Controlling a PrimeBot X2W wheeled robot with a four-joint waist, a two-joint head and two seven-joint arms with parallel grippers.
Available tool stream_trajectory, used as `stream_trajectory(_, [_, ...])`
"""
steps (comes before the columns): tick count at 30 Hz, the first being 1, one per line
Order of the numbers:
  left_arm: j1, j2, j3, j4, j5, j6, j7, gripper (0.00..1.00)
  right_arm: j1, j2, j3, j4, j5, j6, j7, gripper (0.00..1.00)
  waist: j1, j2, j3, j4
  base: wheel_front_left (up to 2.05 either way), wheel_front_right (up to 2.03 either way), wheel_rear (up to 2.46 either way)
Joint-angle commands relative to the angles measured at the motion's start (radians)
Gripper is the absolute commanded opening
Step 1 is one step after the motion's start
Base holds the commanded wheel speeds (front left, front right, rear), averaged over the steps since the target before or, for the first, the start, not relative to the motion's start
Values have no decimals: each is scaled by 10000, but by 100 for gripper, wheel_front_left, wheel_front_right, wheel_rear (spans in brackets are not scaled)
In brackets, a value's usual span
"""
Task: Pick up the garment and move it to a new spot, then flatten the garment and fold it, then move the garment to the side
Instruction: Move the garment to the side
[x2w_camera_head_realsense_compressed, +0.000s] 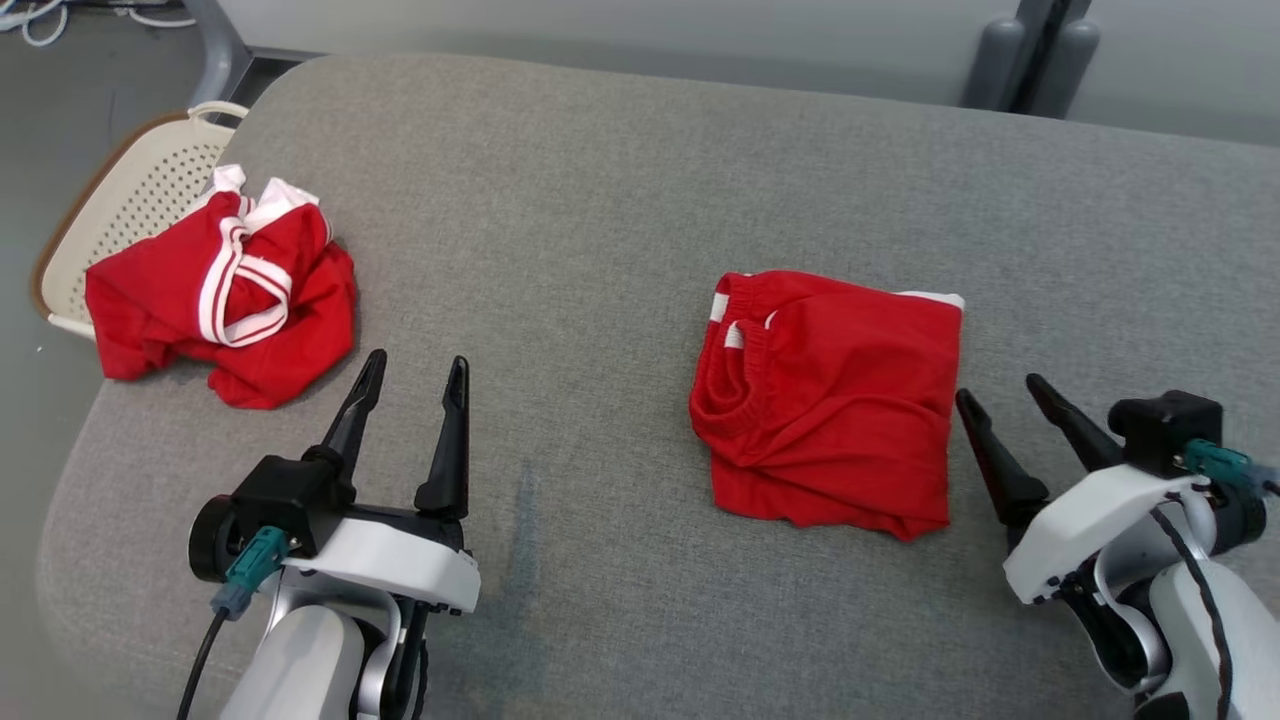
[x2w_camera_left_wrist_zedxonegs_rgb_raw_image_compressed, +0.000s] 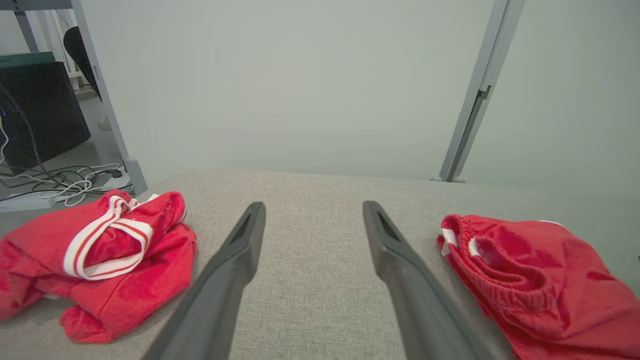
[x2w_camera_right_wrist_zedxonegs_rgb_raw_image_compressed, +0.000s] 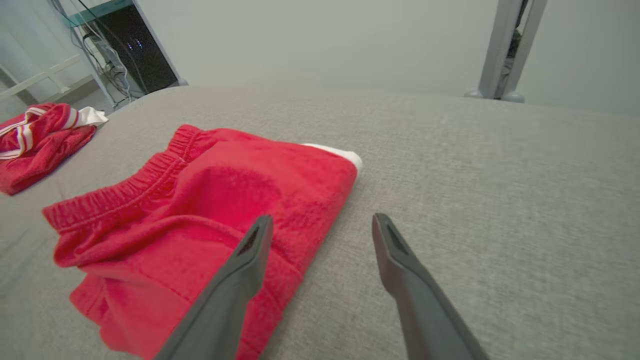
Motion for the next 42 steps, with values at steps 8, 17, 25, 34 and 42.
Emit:
stream_trajectory(8, [-380, -172, 150, 395, 49, -103, -182, 100, -772, -325, 1384, 1225, 1435, 5, 1451, 100, 0, 0, 471, 372, 0, 0, 0])
stream_trajectory(17, [-399, -223, 344, 537, 147, -168, -212, 100, -997, -706, 2336, 1263, 2531, 5, 2312, 0, 0, 0, 394, 194, 0, 0, 0])
stream_trajectory(25, [-329, -223, 469, 472, 245, -260, -208, 100, -1422, -798, 2539, 1409, 2600, 2, 1758, 0, 0, 0, 286, -109, 0, 0, 0])
stream_trajectory(34, [-1, 31, 569, 434, 427, -317, -208, 100, -1054, -1118, 2836, 1694, 2827, 2, 1191, 0, 0, 0, -119, -1310, 0, 0, 0])
stream_trajectory(42, [57, 440, 200, -86, 692, -493, 160, 100, -976, -1366, 3109, 1572, 3147, 4, 752, 0, 0, 0, 84, -2689, 0, 0, 0])
